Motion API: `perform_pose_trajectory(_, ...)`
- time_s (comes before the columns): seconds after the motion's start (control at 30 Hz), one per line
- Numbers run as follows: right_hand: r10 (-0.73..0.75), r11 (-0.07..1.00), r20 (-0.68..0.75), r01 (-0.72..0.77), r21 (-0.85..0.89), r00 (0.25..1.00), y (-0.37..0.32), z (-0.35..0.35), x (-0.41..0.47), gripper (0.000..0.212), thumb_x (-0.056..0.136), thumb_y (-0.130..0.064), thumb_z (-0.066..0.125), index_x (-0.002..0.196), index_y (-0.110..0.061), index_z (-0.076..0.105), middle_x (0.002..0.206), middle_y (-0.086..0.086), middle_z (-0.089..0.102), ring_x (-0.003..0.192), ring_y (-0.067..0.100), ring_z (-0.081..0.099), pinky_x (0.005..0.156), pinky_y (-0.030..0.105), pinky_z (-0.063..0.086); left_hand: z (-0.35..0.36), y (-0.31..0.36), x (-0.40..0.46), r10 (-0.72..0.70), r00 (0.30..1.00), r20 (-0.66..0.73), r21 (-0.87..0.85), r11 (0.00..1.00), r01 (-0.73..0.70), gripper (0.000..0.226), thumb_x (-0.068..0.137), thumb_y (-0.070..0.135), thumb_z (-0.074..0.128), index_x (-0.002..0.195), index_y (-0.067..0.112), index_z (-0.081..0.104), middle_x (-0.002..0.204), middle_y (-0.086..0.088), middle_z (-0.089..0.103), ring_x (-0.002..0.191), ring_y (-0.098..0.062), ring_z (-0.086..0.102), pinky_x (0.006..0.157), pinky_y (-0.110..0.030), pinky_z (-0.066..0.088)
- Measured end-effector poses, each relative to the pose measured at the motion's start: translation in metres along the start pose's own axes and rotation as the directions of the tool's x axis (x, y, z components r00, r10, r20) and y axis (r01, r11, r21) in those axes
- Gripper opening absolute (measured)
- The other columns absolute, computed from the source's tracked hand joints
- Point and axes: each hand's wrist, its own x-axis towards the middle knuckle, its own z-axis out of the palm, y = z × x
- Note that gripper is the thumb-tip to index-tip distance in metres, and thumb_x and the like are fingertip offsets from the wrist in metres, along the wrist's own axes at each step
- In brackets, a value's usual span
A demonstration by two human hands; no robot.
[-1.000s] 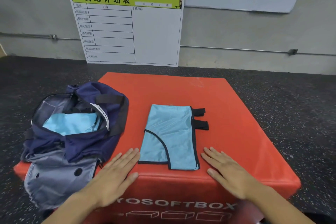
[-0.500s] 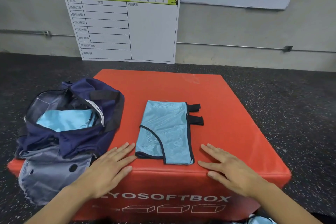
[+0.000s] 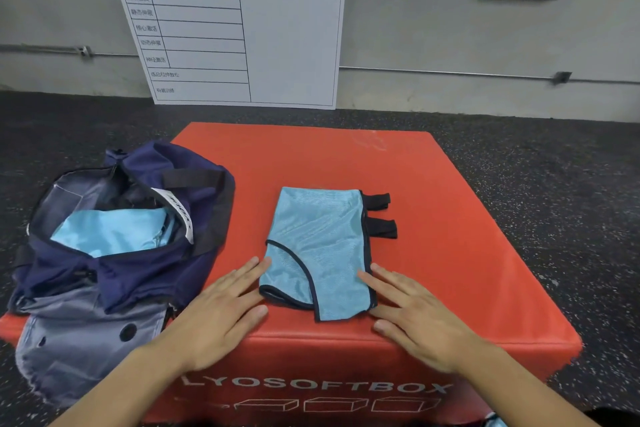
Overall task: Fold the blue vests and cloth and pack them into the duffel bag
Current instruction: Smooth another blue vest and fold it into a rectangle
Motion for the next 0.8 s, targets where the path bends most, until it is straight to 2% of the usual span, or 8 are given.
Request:
perform_pose_trajectory(0.07, 0.025, 0.997, -0.029, -0.023, 0.071, 0.999, 0.002, 0.004, 0.009, 0.045, 0.110, -0.051, 0.026, 0.131, -0.033, 0.063, 0.169, -0.021, -0.001, 0.156, 0.005, -0.009, 0.126, 0.041, 0.018, -0.001, -0.001, 0.007, -0.012, 1.000, -0.023, -0.045, 0.999, 0.011, 0.056, 0.105, 0.057, 0.020, 0.154, 0.036, 0.037, 0.167, 0.022, -0.001, 0.153, 0.000, -0.005, 0.124, -0.026, 0.006)
perform_pose_trajectory(0.2, 0.083, 0.966, -0.147, -0.043, 0.256, 0.986, 0.012, 0.009, 0.029, 0.042, 0.110, -0.044, 0.033, 0.147, -0.034, 0.052, 0.166, -0.022, 0.019, 0.155, 0.003, 0.011, 0.124, 0.039, 0.024, 0.001, -0.005, 0.023, -0.070, 0.995, -0.066, -0.176, 0.983, 0.058, 0.056, 0.102, 0.060, 0.021, 0.154, 0.039, 0.025, 0.163, 0.029, 0.007, 0.151, 0.005, 0.000, 0.123, -0.019, 0.006)
perform_pose_trajectory(0.33, 0.198, 0.886, -0.212, -0.082, 0.456, 0.957, 0.023, 0.015, 0.053, 0.042, 0.108, -0.036, 0.043, 0.150, -0.034, 0.049, 0.155, -0.017, 0.041, 0.146, 0.005, 0.035, 0.119, 0.041, 0.034, -0.001, -0.002, 0.043, -0.132, 0.985, -0.114, -0.438, 0.897, 0.069, 0.040, 0.107, 0.047, 0.033, 0.146, 0.042, 0.035, 0.148, 0.052, 0.016, 0.147, 0.014, 0.010, 0.118, -0.008, 0.007)
perform_pose_trajectory(0.4, 0.271, 0.825, -0.195, -0.123, 0.551, 0.943, 0.027, 0.015, 0.063, 0.043, 0.107, -0.031, 0.047, 0.149, -0.037, 0.048, 0.146, -0.016, 0.047, 0.140, 0.004, 0.042, 0.118, 0.037, 0.035, -0.001, -0.002, 0.054, -0.150, 0.981, -0.125, -0.525, 0.849, 0.063, 0.040, 0.107, 0.038, 0.035, 0.147, 0.035, 0.042, 0.150, 0.041, 0.032, 0.145, 0.013, 0.019, 0.118, -0.008, 0.010)
perform_pose_trajectory(0.5, 0.346, 0.753, -0.155, -0.175, 0.634, 0.925, 0.030, 0.015, 0.077, 0.044, 0.106, -0.022, 0.053, 0.147, -0.037, 0.051, 0.135, -0.014, 0.053, 0.132, 0.003, 0.048, 0.114, 0.028, 0.036, 0.004, -0.011, 0.068, -0.307, 0.949, -0.071, -0.573, 0.791, 0.213, 0.049, 0.103, 0.046, 0.034, 0.144, 0.026, 0.050, 0.148, 0.019, 0.043, 0.136, 0.019, 0.031, 0.115, -0.005, 0.014)
perform_pose_trajectory(0.57, 0.390, 0.730, -0.133, -0.217, 0.649, 0.911, 0.033, 0.015, 0.087, 0.044, 0.104, -0.020, 0.056, 0.145, -0.036, 0.053, 0.130, -0.016, 0.056, 0.126, 0.000, 0.050, 0.111, 0.025, 0.038, 0.007, -0.016, 0.078, -0.363, 0.929, -0.077, -0.553, 0.791, 0.264, 0.054, 0.098, 0.047, 0.035, 0.142, 0.023, 0.055, 0.140, 0.018, 0.049, 0.127, 0.018, 0.037, 0.113, -0.005, 0.018)
perform_pose_trajectory(0.7, 0.446, 0.726, -0.105, -0.290, 0.623, 0.889, 0.037, 0.014, 0.104, 0.040, 0.102, -0.025, 0.060, 0.141, -0.035, 0.057, 0.123, -0.012, 0.059, 0.117, 0.000, 0.053, 0.106, 0.022, 0.038, 0.008, -0.024, 0.093, -0.411, 0.907, -0.091, -0.546, 0.783, 0.300, 0.039, 0.105, 0.035, 0.039, 0.135, 0.024, 0.061, 0.131, 0.021, 0.054, 0.124, 0.002, 0.043, 0.108, -0.008, 0.023)
perform_pose_trajectory(0.8, 0.464, 0.710, -0.118, -0.289, 0.642, 0.878, 0.035, 0.010, 0.112, 0.039, 0.100, -0.025, 0.062, 0.136, -0.039, 0.060, 0.119, -0.016, 0.059, 0.113, -0.006, 0.053, 0.094, 0.007, 0.034, 0.013, -0.030, 0.099, -0.403, 0.913, -0.062, -0.554, 0.775, 0.305, 0.041, 0.103, 0.054, 0.036, 0.133, 0.038, 0.060, 0.132, 0.025, 0.056, 0.127, 0.004, 0.042, 0.104, -0.002, 0.020)
